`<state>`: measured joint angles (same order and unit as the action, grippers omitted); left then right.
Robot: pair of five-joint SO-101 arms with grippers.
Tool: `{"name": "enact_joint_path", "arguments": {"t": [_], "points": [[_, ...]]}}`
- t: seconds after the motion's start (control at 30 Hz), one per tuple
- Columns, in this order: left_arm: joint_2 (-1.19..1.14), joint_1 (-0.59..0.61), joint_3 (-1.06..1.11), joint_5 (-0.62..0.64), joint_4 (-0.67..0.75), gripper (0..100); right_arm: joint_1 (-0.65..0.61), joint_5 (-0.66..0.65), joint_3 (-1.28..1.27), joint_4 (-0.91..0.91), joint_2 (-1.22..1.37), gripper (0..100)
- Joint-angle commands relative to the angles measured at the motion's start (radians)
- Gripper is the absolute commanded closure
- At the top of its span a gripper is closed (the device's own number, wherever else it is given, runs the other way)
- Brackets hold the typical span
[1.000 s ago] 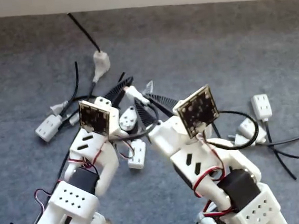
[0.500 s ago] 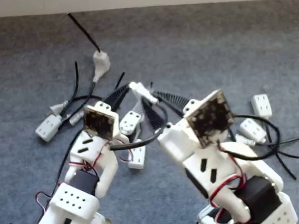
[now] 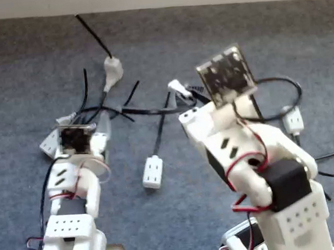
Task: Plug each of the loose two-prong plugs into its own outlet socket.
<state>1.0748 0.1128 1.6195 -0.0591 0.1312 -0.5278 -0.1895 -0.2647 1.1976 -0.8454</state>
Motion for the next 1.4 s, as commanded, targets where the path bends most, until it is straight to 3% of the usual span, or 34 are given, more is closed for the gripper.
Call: {"name": "enact_joint_path", "arguments": {"t": [0.0,0.2,0.47,0.73,1.03,1.37], "points": [[0.010,0.166,0.038,-0.003,0.012,84,-0.064,-0.127,0.059,0.067,0.070,99.1],[0.010,0.239,0.067,-0.003,0.012,84,-0.229,-0.252,0.059,0.137,0.183,99.1],[0.010,0.259,0.067,-0.003,0.012,84,-0.237,-0.419,0.059,0.148,0.403,99.1],[0.010,0.259,0.067,-0.003,0.012,84,-0.246,-0.425,0.004,0.150,0.461,99.1],[0.010,0.259,0.067,-0.003,0.012,84,-0.297,-0.488,-0.255,-0.016,0.456,99.1],[0.010,0.257,0.067,-0.003,0.012,84,-0.366,-0.488,-0.263,-0.070,0.467,99.1]]}}
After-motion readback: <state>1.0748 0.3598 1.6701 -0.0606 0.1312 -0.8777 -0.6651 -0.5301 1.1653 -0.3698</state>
